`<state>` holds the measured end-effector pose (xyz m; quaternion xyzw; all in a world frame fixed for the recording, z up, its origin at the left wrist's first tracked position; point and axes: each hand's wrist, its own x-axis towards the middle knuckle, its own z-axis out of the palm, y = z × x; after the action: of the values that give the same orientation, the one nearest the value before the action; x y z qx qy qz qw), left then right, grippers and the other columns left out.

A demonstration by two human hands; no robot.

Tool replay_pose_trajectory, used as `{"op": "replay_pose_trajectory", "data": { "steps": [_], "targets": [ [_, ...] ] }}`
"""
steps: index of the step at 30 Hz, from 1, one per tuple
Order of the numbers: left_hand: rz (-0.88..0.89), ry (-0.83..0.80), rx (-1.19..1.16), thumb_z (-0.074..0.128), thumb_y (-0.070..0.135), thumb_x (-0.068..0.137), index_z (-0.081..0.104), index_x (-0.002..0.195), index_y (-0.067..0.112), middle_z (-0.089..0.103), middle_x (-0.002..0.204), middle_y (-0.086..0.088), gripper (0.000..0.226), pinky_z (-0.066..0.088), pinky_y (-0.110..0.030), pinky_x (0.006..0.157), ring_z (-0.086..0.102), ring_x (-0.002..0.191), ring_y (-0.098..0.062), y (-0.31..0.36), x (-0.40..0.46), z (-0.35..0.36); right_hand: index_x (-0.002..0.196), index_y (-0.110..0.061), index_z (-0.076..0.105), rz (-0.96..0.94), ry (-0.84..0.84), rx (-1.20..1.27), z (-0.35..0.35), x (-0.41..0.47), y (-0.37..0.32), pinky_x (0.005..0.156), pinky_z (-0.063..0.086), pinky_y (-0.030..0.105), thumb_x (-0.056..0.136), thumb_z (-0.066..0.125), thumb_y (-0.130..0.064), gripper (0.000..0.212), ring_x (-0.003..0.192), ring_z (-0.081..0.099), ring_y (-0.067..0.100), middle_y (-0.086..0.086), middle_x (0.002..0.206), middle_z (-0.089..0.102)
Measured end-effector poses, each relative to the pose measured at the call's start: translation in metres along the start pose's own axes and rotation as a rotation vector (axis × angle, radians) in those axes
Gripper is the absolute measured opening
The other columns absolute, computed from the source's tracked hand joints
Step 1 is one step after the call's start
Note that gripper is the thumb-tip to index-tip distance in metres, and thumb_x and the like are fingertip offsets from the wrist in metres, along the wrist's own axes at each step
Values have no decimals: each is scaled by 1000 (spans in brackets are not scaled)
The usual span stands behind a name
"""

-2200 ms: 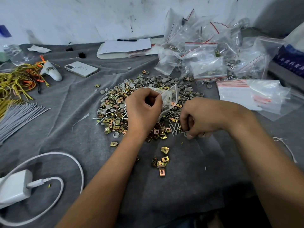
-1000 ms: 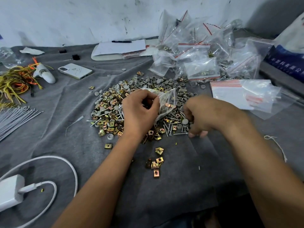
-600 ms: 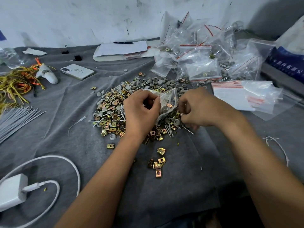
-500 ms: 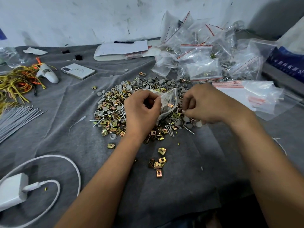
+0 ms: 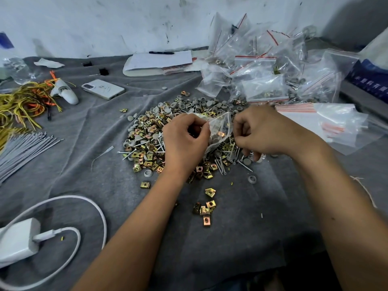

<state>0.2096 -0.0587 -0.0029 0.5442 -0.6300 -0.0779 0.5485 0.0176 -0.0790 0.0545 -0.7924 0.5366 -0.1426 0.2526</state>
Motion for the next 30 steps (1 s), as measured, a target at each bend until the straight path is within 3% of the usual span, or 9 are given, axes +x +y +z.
{"op": "replay_pose_trajectory", "data": {
  "steps": [4,8,13,16,19,23,27,30],
  "targets": [
    [-4,-2,1,76,14,87,74,75,12,66,70,6,13,53,-35,67,61,67,-9,0,0,0,82,-14,68,-4,-106,-39,4,3,-2,43,53,27,86,77,-4,14,48,70,20,6,64,73],
    [-8,-7,0,75,15,88,74,76,13,66,71,7,12,54,-34,68,61,67,-8,0,0,0,87,-23,68,45,-212,-187,12,4,-9,45,50,23,80,87,-13,23,44,68,13,4,72,74],
    [-16,-4,-9,75,15,87,74,75,13,67,70,7,12,55,-38,68,62,67,-9,0,0,0,89,-20,72,31,-176,-279,16,7,-14,50,56,26,88,76,-5,15,46,68,13,1,73,72],
    [-25,-2,-17,75,16,87,74,75,13,67,71,7,12,55,-40,69,63,68,-10,-1,0,0,83,-21,77,-25,-104,-338,16,6,-12,52,49,18,86,73,-6,16,51,63,2,-10,68,69],
    [-31,0,-24,75,15,87,74,75,13,67,70,8,13,55,-40,69,62,68,-9,0,-1,0,78,-18,76,-24,-100,-205,16,5,-2,43,51,21,86,76,-4,15,45,66,10,-6,62,70],
    [-34,3,-27,75,13,87,74,75,12,68,70,5,12,55,-42,67,63,67,-13,-1,0,1,75,-22,73,-49,-49,-63,8,1,7,40,52,24,80,88,-20,15,47,67,12,-10,60,68],
    [-42,-5,-31,75,13,87,74,75,12,68,71,5,12,56,-44,68,64,68,-13,-1,-1,0,88,-27,74,-49,-34,-160,-5,-1,12,46,45,15,73,93,-21,25,55,63,3,-6,72,69],
    [-37,-8,-30,75,12,87,74,75,11,68,71,4,13,56,-44,69,64,69,-15,-1,-1,0,89,-21,72,49,-135,-178,-8,-6,12,46,54,24,70,94,-17,29,56,68,12,1,72,70]
  ]
}}
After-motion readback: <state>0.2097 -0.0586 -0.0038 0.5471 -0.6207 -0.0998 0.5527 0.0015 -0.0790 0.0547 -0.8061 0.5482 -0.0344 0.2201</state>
